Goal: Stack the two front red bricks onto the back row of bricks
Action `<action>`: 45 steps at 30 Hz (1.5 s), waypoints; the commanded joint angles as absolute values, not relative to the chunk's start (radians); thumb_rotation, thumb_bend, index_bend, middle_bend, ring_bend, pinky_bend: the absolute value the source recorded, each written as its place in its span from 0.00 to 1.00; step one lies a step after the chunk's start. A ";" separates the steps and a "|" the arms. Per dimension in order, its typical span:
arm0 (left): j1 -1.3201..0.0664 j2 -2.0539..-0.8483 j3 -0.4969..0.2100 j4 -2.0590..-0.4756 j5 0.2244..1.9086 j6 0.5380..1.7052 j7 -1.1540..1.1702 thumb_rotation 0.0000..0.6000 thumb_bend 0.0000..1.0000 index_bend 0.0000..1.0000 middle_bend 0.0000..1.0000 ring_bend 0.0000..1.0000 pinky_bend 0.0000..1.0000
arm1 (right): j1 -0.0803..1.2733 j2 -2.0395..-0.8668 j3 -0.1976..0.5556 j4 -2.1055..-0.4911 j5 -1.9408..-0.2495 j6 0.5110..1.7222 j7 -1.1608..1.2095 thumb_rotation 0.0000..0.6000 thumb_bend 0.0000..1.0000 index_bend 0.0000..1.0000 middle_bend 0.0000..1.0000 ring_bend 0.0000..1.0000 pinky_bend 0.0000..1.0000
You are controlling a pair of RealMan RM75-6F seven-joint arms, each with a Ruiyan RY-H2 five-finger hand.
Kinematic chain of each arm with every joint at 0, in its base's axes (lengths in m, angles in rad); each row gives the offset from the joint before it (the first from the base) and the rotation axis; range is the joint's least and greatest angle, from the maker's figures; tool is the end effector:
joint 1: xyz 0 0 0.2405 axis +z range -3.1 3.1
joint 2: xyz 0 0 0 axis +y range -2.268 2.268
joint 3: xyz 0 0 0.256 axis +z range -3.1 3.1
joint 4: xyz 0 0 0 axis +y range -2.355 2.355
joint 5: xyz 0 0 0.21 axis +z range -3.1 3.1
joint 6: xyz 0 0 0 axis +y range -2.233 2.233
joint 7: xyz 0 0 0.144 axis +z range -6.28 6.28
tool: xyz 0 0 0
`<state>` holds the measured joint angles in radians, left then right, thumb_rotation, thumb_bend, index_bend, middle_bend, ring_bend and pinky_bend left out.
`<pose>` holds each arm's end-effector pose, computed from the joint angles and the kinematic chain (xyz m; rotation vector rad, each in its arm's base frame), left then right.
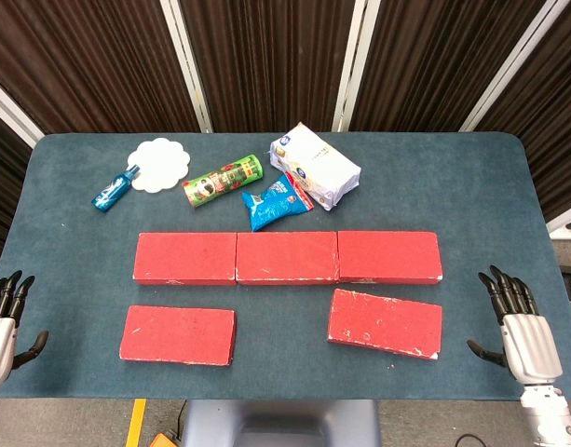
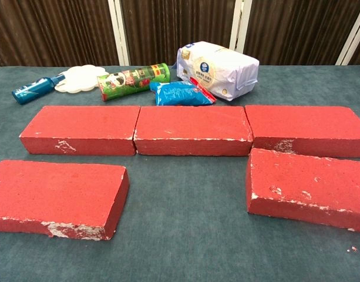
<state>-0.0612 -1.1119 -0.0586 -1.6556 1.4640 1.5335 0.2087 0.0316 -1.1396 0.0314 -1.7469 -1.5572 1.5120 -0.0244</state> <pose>-0.3085 0.1747 0.1669 -1.3650 -0.7649 -0.7715 -0.2828 -0.1594 0.1408 1.3594 -1.0067 1.0039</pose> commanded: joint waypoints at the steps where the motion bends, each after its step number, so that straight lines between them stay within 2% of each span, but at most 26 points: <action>1: -0.059 -1.109 -0.060 -1.657 1.464 1.537 0.205 1.00 0.30 0.00 0.00 0.00 0.03 | 0.032 -1.144 0.031 -1.745 -1.559 1.513 -0.031 1.00 0.00 0.13 0.07 0.03 0.00; 17: -0.060 -1.097 -0.052 -1.659 1.469 1.522 0.169 1.00 0.30 0.00 0.00 0.00 0.03 | 0.028 -1.149 0.033 -1.749 -1.554 1.521 -0.044 1.00 0.00 0.13 0.07 0.03 0.00; 22: -0.118 -1.023 -0.052 -1.722 1.439 1.394 0.168 1.00 0.29 0.00 0.00 0.00 0.03 | 0.032 -1.144 0.038 -1.741 -1.539 1.510 -0.028 1.00 0.00 0.13 0.07 0.03 0.00; 26: -0.188 -0.924 -0.056 -1.800 1.393 1.247 0.185 1.00 0.29 0.00 0.00 0.00 0.03 | 0.037 -1.141 0.036 -1.741 -1.539 1.499 -0.019 1.00 0.00 0.13 0.07 0.03 0.00; 32: -0.269 -0.760 -0.057 -1.975 1.297 1.103 0.349 1.00 0.29 0.00 0.00 0.00 0.03 | 0.038 -1.142 0.029 -1.738 -1.550 1.496 -0.019 1.00 0.00 0.13 0.07 0.03 0.00; 38: -0.346 -0.577 -0.052 -2.182 1.192 0.954 0.397 1.00 0.27 0.00 0.00 0.00 0.03 | 0.040 -1.135 0.025 -1.745 -1.542 1.483 -0.015 1.00 0.00 0.13 0.07 0.03 0.00; 41: -0.385 -0.527 -0.042 -2.258 1.144 0.880 0.428 1.00 0.27 0.00 0.00 0.00 0.03 | 0.041 -1.131 0.026 -1.750 -1.539 1.480 -0.015 1.00 0.00 0.13 0.07 0.03 0.00; 45: -0.437 -0.522 -0.039 -2.323 1.080 0.851 0.513 1.00 0.25 0.00 0.00 0.00 0.03 | 0.042 -1.128 0.024 -1.752 -1.541 1.479 -0.009 1.00 0.00 0.13 0.07 0.03 0.00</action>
